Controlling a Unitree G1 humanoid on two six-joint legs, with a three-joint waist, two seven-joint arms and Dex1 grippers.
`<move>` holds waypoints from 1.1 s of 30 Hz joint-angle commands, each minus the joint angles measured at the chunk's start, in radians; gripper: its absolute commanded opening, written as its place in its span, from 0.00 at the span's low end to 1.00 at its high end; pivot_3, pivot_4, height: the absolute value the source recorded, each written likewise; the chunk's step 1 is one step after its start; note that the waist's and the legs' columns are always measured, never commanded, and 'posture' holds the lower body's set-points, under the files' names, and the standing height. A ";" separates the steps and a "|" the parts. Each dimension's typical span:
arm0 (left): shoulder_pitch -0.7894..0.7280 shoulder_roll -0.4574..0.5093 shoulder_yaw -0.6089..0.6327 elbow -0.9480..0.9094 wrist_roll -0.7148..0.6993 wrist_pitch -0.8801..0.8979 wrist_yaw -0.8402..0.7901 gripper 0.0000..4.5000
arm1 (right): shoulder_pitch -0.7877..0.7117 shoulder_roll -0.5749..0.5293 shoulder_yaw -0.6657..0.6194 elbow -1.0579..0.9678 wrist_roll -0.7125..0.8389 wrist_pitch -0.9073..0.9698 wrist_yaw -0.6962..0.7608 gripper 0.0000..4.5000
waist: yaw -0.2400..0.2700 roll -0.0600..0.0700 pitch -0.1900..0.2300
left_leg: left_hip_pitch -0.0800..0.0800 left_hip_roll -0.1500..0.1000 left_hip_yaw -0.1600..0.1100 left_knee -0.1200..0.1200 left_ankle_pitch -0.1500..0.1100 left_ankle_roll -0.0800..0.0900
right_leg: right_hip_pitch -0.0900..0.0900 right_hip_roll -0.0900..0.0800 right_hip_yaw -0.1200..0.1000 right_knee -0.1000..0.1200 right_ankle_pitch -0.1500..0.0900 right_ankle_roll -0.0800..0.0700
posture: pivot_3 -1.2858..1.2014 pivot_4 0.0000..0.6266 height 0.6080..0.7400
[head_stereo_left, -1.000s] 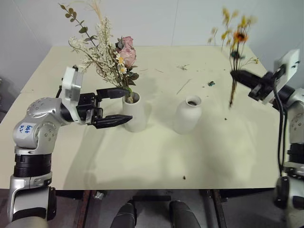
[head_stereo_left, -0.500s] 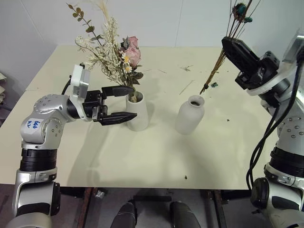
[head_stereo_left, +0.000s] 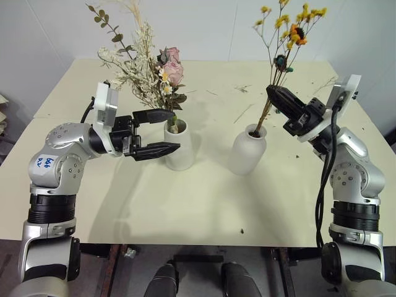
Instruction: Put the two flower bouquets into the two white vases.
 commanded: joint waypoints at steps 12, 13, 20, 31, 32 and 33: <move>0.074 0.141 0.107 -0.034 -0.008 -0.005 -0.028 1.00 | 0.067 -0.209 -0.056 -0.061 0.001 0.013 0.112 1.00 | 0.002 0.000 0.000 | 0.000 0.000 0.000 -0.002 0.000 0.000 | 0.000 0.000 0.000 -0.002 0.000 0.000 | 0.52 0.24 1.00; 0.089 0.158 0.115 -0.037 -0.012 -0.001 -0.033 1.00 | 0.075 -0.239 -0.064 -0.056 -0.002 0.016 0.128 1.00 | 0.002 0.000 0.000 | 0.000 0.000 0.000 -0.002 0.000 0.000 | 0.000 0.000 0.000 -0.003 0.000 0.000 | 0.52 0.24 1.00; 0.215 0.261 0.210 -0.036 -0.011 -0.001 -0.047 1.00 | 0.122 -0.499 -0.088 0.036 -0.061 -0.011 0.335 1.00 | 0.003 0.000 0.000 | 0.000 0.000 0.001 -0.004 0.000 0.000 | 0.000 -0.001 0.000 -0.006 0.000 -0.001 | 0.52 0.24 1.00; 0.280 0.264 0.225 0.085 0.027 -0.091 -0.084 1.00 | 0.244 -0.574 -0.116 0.042 -0.077 -0.011 0.446 1.00 | 0.004 0.000 0.000 | 0.000 0.000 0.002 -0.004 0.000 0.000 | 0.000 -0.001 0.000 -0.007 0.000 -0.001 | 0.52 0.24 1.00; 0.279 0.261 0.223 0.078 0.022 -0.085 -0.085 1.00 | 0.235 -0.569 -0.114 0.047 -0.077 -0.011 0.441 1.00 | 0.003 0.000 0.000 | 0.000 0.000 0.002 -0.004 0.000 0.000 | 0.000 -0.001 0.000 -0.007 0.000 -0.001 | 0.52 0.24 1.00; 0.281 0.260 0.220 0.074 0.022 -0.085 -0.089 1.00 | 0.228 -0.563 -0.107 0.055 -0.083 -0.022 0.440 1.00 | 0.003 0.000 0.000 | 0.000 0.000 0.002 -0.004 0.000 0.000 | 0.000 -0.001 0.000 -0.007 0.000 -0.001 | 0.52 0.24 1.00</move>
